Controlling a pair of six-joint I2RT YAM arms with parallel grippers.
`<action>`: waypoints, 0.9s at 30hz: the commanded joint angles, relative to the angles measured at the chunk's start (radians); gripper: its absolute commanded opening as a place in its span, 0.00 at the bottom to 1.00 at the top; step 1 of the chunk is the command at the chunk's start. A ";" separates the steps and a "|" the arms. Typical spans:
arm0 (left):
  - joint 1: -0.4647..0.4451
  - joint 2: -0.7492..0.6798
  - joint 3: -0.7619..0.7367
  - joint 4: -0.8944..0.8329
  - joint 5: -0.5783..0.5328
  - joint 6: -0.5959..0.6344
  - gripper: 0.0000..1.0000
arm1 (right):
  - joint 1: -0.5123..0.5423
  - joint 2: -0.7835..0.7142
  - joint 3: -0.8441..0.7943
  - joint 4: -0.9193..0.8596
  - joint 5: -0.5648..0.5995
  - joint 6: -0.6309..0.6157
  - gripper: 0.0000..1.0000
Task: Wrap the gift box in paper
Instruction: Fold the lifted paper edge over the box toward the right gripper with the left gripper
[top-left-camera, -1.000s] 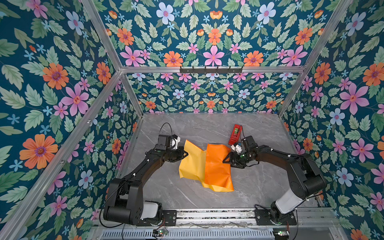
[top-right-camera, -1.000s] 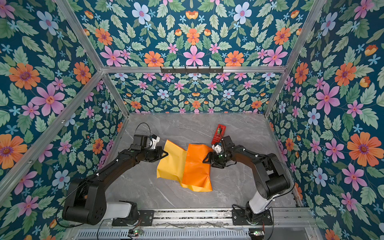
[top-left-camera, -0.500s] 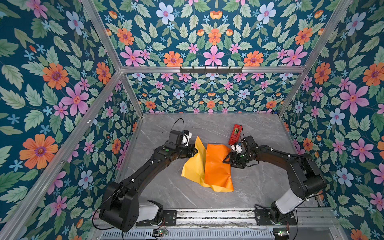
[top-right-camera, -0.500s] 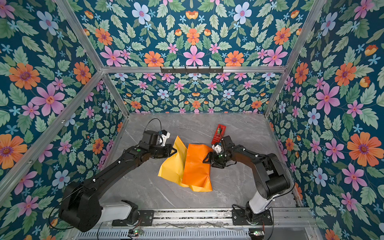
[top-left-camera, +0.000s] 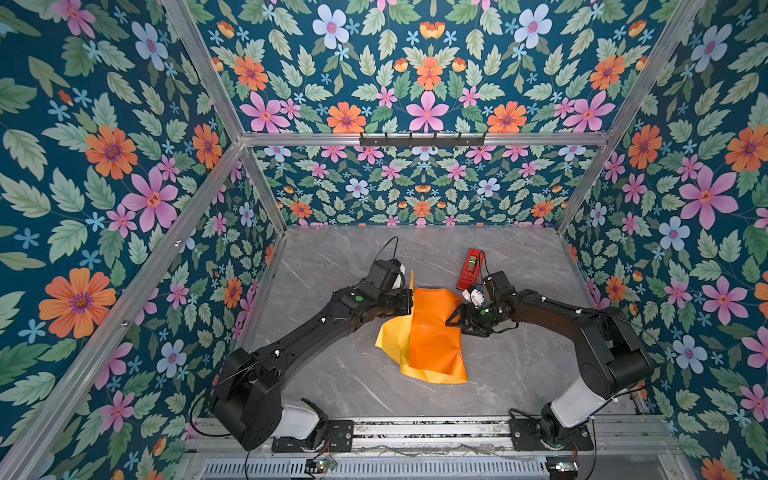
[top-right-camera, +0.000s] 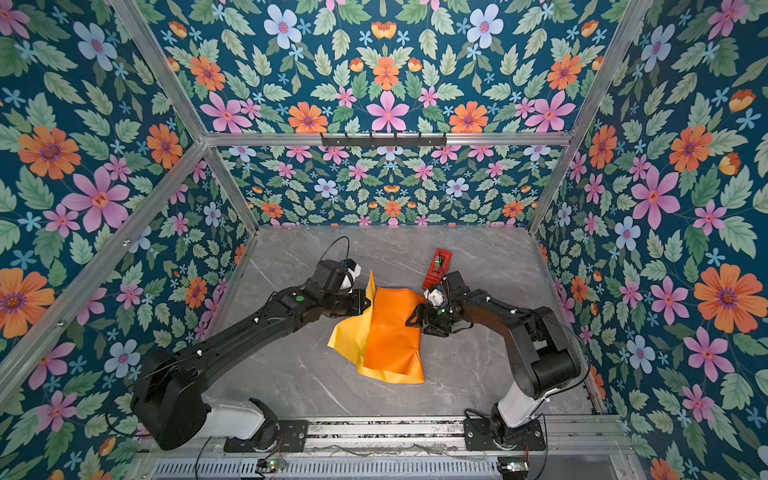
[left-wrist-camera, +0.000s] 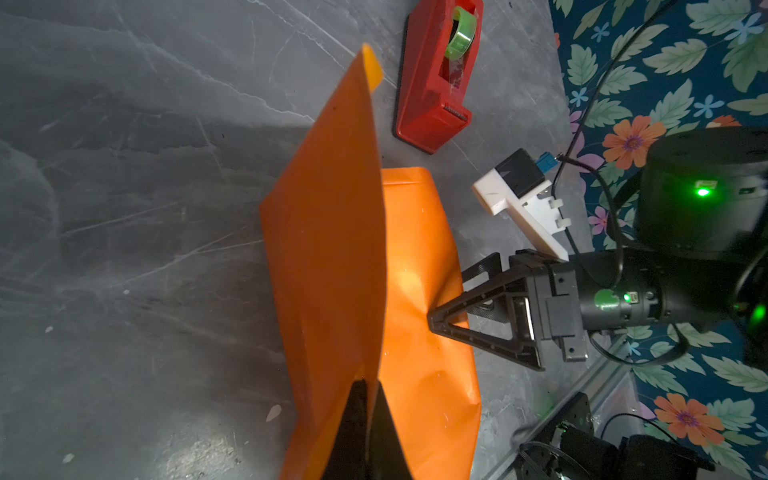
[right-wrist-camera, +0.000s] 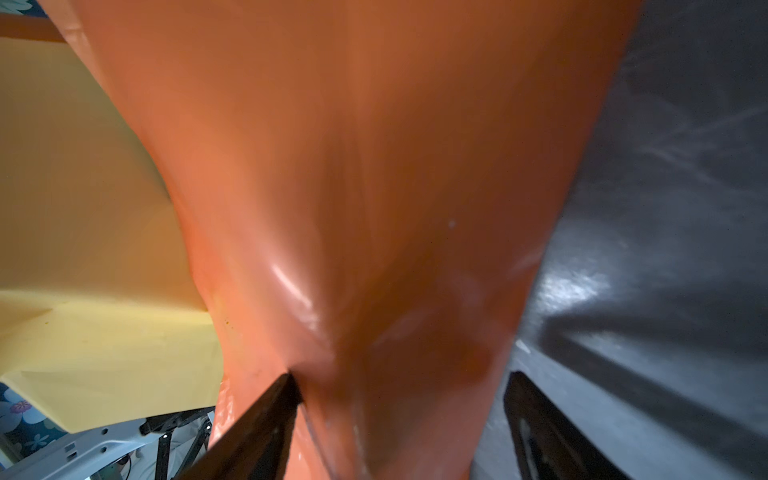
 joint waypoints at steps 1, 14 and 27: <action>-0.032 0.024 0.031 -0.047 -0.085 0.002 0.00 | -0.002 0.013 -0.011 -0.177 0.267 -0.015 0.78; -0.078 0.053 0.091 -0.102 -0.144 0.012 0.00 | 0.000 -0.020 0.003 -0.188 0.274 -0.021 0.79; -0.105 0.084 0.118 -0.129 -0.168 -0.010 0.00 | 0.008 -0.014 0.008 -0.190 0.274 -0.019 0.79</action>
